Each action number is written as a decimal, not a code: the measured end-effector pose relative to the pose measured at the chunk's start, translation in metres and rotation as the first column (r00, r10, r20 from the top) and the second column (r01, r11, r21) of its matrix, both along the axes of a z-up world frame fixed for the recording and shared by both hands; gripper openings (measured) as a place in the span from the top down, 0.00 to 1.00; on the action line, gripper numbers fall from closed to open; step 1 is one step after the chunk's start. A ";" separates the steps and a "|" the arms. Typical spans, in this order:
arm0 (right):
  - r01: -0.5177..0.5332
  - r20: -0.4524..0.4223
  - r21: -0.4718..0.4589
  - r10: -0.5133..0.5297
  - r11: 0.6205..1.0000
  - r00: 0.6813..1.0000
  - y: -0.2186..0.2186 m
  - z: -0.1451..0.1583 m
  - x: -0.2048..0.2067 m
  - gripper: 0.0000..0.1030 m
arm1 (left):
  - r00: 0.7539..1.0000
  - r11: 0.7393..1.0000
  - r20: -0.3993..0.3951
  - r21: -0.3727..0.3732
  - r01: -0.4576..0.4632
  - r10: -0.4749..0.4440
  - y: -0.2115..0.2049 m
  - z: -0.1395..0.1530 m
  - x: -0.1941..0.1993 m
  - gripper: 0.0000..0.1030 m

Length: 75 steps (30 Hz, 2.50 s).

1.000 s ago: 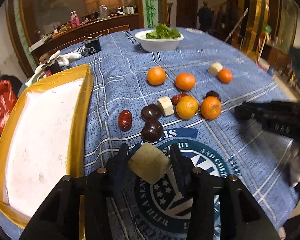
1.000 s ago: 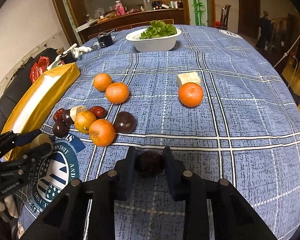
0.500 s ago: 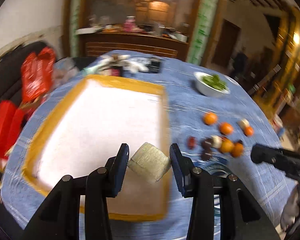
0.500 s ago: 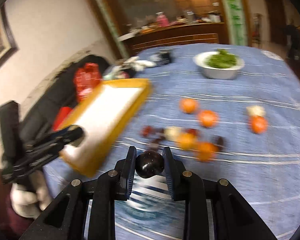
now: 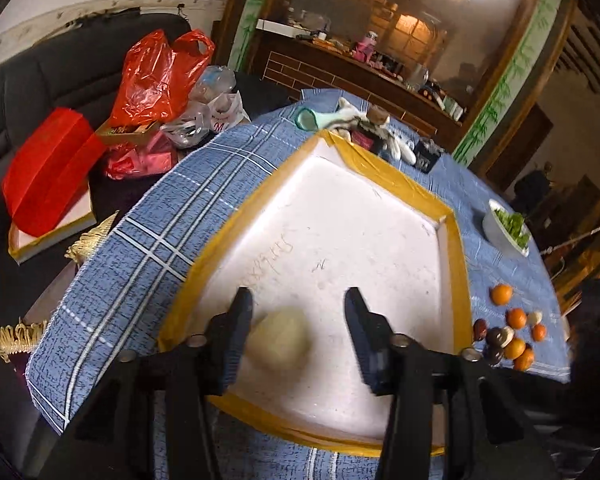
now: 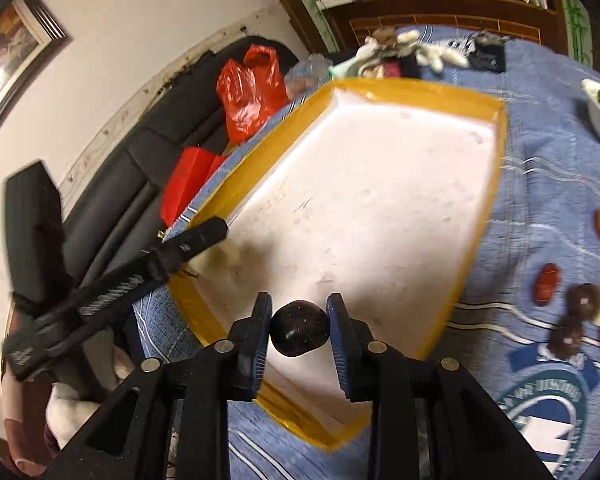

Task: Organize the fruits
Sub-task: 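Carry both items over the white tray and open both tools to drop them, then grasp a dark round fruit with the left tool while the right tool grasps a tangerine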

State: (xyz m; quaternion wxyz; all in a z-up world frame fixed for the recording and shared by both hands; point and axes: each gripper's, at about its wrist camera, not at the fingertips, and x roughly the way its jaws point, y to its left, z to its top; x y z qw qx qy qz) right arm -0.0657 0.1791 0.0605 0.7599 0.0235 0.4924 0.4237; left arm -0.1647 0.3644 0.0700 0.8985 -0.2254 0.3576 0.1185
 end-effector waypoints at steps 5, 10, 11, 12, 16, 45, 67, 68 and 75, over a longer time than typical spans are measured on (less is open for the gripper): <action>0.021 -0.003 0.022 -0.021 1.000 1.000 -0.005 0.005 -0.005 0.59 | 0.998 0.999 0.056 -0.039 0.004 -0.002 0.000 0.010 -0.010 0.38; 0.099 0.036 0.083 -0.103 0.992 0.994 -0.045 0.029 -0.009 0.54 | 0.996 0.998 0.083 -0.051 0.039 -0.035 -0.016 0.022 -0.013 0.37; 0.122 0.074 0.077 -0.127 0.990 0.989 -0.057 0.037 -0.011 0.54 | 0.995 0.998 0.089 -0.042 0.051 -0.047 -0.023 0.026 -0.014 0.35; 0.150 0.123 0.065 -0.157 0.987 0.980 -0.071 0.044 -0.015 0.49 | 0.994 0.998 0.094 -0.035 0.060 -0.057 -0.028 0.030 -0.015 0.31; 0.326 0.283 0.068 -0.332 0.943 0.900 -0.155 0.060 -0.026 0.14 | 0.986 0.993 0.118 -0.001 0.119 -0.118 -0.057 0.044 -0.015 0.26; 0.449 0.249 -0.079 -0.419 0.890 0.873 -0.233 -0.031 0.030 0.61 | 0.816 0.800 -0.203 0.175 0.574 -0.542 -0.266 -0.035 0.097 0.56; 0.464 0.284 -0.014 -0.442 0.886 0.851 -0.244 -0.015 0.014 0.68 | 0.919 0.909 -0.037 0.137 0.393 -0.392 -0.191 0.015 0.052 0.76; 0.461 0.274 -0.002 -0.443 0.887 0.854 -0.244 -0.011 0.010 0.68 | 0.926 0.917 -0.027 0.135 0.376 -0.375 -0.182 0.018 0.049 0.76; 0.333 0.154 0.121 -0.349 0.935 0.924 -0.207 0.030 0.002 0.67 | 0.977 0.975 0.015 0.078 0.209 -0.211 -0.092 0.026 0.036 0.76</action>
